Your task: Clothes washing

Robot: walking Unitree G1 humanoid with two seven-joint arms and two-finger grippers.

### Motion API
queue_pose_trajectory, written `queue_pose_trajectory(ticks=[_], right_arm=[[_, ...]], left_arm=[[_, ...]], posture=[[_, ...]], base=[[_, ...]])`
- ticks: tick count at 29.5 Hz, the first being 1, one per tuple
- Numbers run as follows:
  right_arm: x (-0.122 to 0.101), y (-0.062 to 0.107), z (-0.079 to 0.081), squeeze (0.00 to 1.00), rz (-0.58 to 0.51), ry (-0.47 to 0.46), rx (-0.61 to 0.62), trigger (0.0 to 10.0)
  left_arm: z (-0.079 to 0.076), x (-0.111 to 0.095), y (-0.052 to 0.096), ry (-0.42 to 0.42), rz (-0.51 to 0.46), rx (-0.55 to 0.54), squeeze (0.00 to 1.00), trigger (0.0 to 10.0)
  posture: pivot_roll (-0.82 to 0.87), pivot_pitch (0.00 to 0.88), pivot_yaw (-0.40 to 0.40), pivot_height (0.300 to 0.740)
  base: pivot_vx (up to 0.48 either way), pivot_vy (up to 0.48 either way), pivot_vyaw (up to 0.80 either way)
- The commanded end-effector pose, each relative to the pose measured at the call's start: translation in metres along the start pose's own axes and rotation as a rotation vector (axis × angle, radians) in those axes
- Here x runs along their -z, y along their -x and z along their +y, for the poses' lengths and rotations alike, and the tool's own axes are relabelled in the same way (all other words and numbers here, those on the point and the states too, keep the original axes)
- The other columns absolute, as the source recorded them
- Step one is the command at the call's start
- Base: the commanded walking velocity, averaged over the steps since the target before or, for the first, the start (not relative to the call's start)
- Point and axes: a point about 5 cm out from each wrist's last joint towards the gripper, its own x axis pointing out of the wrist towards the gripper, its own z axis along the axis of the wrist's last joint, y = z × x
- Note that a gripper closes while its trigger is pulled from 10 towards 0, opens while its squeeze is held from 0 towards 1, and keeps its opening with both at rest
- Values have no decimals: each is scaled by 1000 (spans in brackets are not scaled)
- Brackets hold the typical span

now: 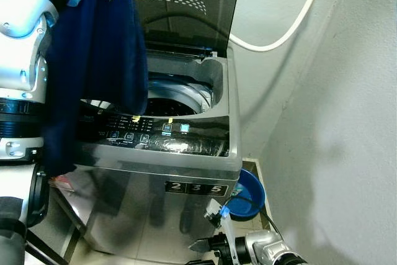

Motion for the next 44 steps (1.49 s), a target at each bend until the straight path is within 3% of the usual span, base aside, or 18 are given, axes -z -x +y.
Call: queue_pose_trajectory(ticks=[1,3,7,8,11,15,16,17,18,19,22,28,30,31,32,39,40,44], right_arm=[[-30,1,3,0,-80,80,-116,10000],[-40,2,5,0,-115,106,-166,10000],[-114,2,16,0,-435,234,-231,10000],[-114,2,16,0,-435,234,-231,10000],[-155,4,20,0,-592,311,-171,10000],[-183,0,25,0,-650,386,-77,10000],[-188,-2,27,161,-653,405,-70,10000],[-197,-5,33,855,-661,431,-67,10000],[-197,-5,33,855,-661,431,-67,10000],[-201,-6,35,1000,-667,438,-67,10000],[-206,-8,40,1000,-679,443,-85,10000],[-215,-6,66,1000,-723,458,-300,10000],[-215,-6,66,1000,-723,458,-300,10000],[-216,-5,71,333,-731,449,-350,10000],[-216,-4,77,0,-734,450,-404,10000],[-223,-1,101,0,-730,460,-536,10000],[-223,-1,106,0,-725,467,-577,0],[-224,0,112,0,-725,475,-604,0]], left_arm=[[-2,-6,3,33,-38,1,0,10000],[-2,-6,5,48,-41,-5,0,10000],[-8,-14,7,109,-85,4,0,10000],[-8,-14,7,109,-85,4,0,10000],[-15,-24,3,164,-139,26,0,10000],[-28,-44,0,257,-222,83,0,10000],[-31,-50,-1,285,-249,98,0,10000],[-34,-61,-3,322,-290,114,0,10000],[-34,-61,-3,322,-290,114,0,10000],[-34,-65,-3,331,-303,116,0,10000],[-33,-69,-4,336,-319,112,0,10000],[-27,-71,-1,323,-325,94,0,10000],[-27,-71,-1,323,-325,94,0,10000],[-26,-72,0,319,-324,91,0,10000],[-24,-73,1,315,-326,86,0,10000],[-18,-75,1,305,-320,62,0,10000],[-18,-76,0,304,-320,61,0,10000],[-17,-76,-1,303,-322,59,0,10000]], posture=[[213,0,-55,740],[213,0,-55,740],[216,0,-56,740],[216,0,-56,740],[216,0,-56,740],[217,0,-55,740],[217,0,-56,740],[220,0,-56,740],[220,0,-56,740],[220,0,-56,740],[222,0,-57,740],[226,0,-60,740],[226,0,-60,740],[226,0,-61,740],[227,0,-61,740],[229,0,-61,740],[229,0,-61,740],[230,0,-60,740]], base=[[0,0,0],[0,0,0],[0,0,0],[0,0,0],[0,0,0],[0,0,0],[0,0,0],[0,0,0],[0,0,0],[0,0,0],[0,0,0],[0,0,0],[0,0,0],[0,0,0],[0,0,0],[0,0,0],[0,0,0],[0,0,0]])
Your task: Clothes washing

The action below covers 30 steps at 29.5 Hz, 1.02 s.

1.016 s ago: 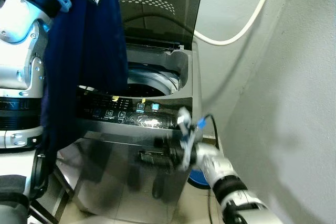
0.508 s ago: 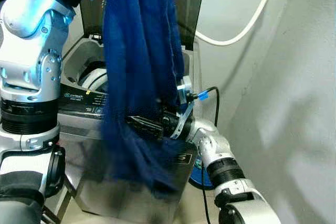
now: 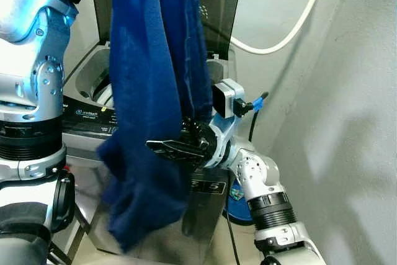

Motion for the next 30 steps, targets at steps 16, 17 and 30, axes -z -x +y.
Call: queue_pose_trajectory(ticks=[16,17,30], right_arm=[[1,-15,-9,0,15,65,149,0],[1,-15,-9,0,15,65,149,0],[-60,-14,-44,0,-184,223,546,0]], left_arm=[[4,-5,-3,-47,-7,-42,0,10000],[4,-5,-3,-47,-7,-42,0,10000],[-20,65,80,15,373,-121,0,10000]], posture=[[232,0,-59,740],[232,0,-59,740],[233,0,-55,740]], base=[[0,0,0],[0,0,0],[0,0,0]])
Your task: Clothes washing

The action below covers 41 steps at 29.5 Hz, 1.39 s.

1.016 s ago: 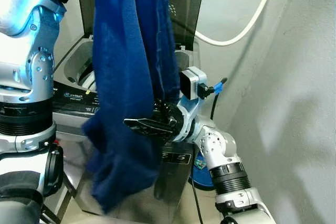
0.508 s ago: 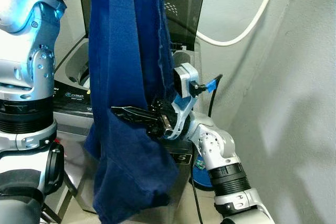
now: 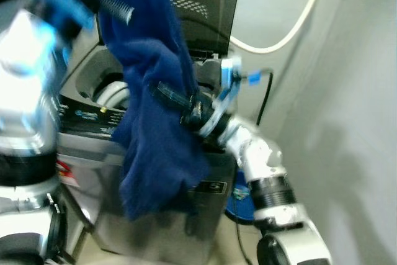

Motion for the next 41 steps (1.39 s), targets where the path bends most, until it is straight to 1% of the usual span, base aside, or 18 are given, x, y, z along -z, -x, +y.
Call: queue_pose_trajectory(ticks=[1,2,3,5,6,7,8,10,11,12,13,14,15,16,19,23,28,41], right_arm=[[-16,-8,-6,0,-86,10,86,0],[-16,-8,-6,0,-86,10,86,0],[-25,-11,-9,0,-121,13,119,0],[-25,-11,-9,0,-121,13,119,0],[-34,-15,-12,0,-156,4,153,0],[-40,-19,-14,0,-177,4,182,0],[-40,-19,-14,0,-177,4,182,0],[-44,-26,-14,0,-185,8,209,0],[-41,-29,-12,0,-159,35,205,0],[-34,-32,-9,0,-116,70,194,0],[-34,-32,-9,0,-116,70,194,0],[-30,-34,-7,0,-85,94,186,0],[-20,-38,-4,0,-60,102,193,0],[-20,-38,-4,0,-60,102,193,0],[-9,-41,-4,0,-10,117,212,0],[-7,-41,-6,0,4,117,221,0],[-3,-40,-7,0,17,132,228,0],[-2,-39,-6,0,16,130,223,0]], left_arm=[[-13,19,22,36,89,-53,0,10000],[-13,19,22,36,89,-53,0,10000],[-21,31,39,66,142,-92,0,10000],[-21,31,39,66,142,-92,0,10000],[-26,36,50,92,172,-129,0,10000],[-30,40,58,104,192,-156,0,10000],[-30,40,58,104,192,-156,0,10000],[-33,43,64,117,208,-185,0,10000],[-35,45,66,118,212,-193,0,10000],[-37,46,66,120,217,-197,0,10000],[-37,46,66,120,217,-197,0,10000],[-39,47,66,121,220,-199,0,10000],[-43,46,64,128,211,-223,0,10000],[-43,46,64,128,211,-223,0,10000],[-41,40,59,134,177,-249,0,10000],[-39,37,56,131,162,-252,0,10000],[-34,34,54,95,151,-251,0,10000],[-34,28,50,85,127,-243,0,10000]], posture=[[262,0,-80,740],[262,0,-80,740],[269,0,-85,740],[269,0,-85,740],[284,0,-95,740],[292,0,-103,740],[292,0,-103,740],[297,0,-109,740],[297,0,-109,740],[297,0,-109,740],[297,0,-109,740],[297,0,-109,740],[298,0,-117,740],[298,0,-117,740],[298,0,-118,740],[298,0,-118,740],[299,0,-110,740],[296,0,-101,740]], base=[[0,0,0],[0,0,0],[0,0,0],[0,0,0],[0,0,0],[0,0,0],[0,0,0],[0,0,0],[0,0,0],[0,0,0],[0,0,0],[0,0,0],[0,0,0],[0,0,0],[0,0,0],[0,0,0],[0,0,0],[0,0,0]])
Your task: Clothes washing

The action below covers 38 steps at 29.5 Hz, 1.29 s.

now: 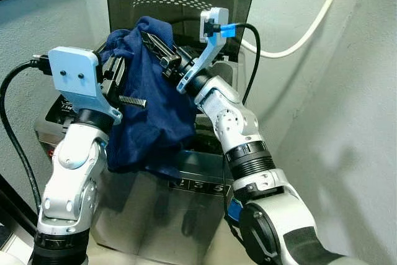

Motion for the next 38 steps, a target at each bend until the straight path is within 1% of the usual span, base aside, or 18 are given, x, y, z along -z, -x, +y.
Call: queue_pose_trajectory(ticks=[1,24,28,29,31,32,34,35,36,38], right_arm=[[1,0,1,0,-14,-3,-3,0],[-1,-1,4,0,-27,-3,-18,0],[-2,-1,4,0,-27,0,-18,0],[-2,-1,3,0,-23,6,-17,0],[-2,-1,3,0,-23,6,-17,0],[-1,-1,2,0,-9,24,-11,0],[-1,-1,2,0,-9,24,-11,0],[2,-1,1,0,18,53,-2,0],[2,-1,1,0,18,53,-2,0],[9,-1,-1,0,75,104,12,0]], left_arm=[[-1,-8,-3,-15,-33,15,0,10000],[-5,-13,-5,-20,-53,30,0,10000],[-11,-15,-6,4,-56,66,0,10000],[-15,-16,-6,7,-56,88,0,10000],[-15,-16,-6,7,-56,88,0,10000],[-18,-16,-7,13,-55,104,0,10000],[-18,-16,-7,13,-55,104,0,10000],[-18,-16,-7,12,-50,103,0,10000],[-18,-16,-7,12,-50,103,0,10000],[-10,-9,-8,-28,-16,55,0,10000]], posture=[[296,0,-101,740],[296,0,-100,740],[296,0,-101,740],[295,0,-101,740],[295,0,-101,740],[293,0,-103,740],[293,0,-103,740],[294,0,-106,740],[294,0,-106,740],[293,0,-110,740]], base=[[277,0,0],[298,0,0],[127,0,0],[0,0,0],[0,0,0],[0,0,0],[0,0,0],[0,0,0],[0,0,0],[0,0,0]])
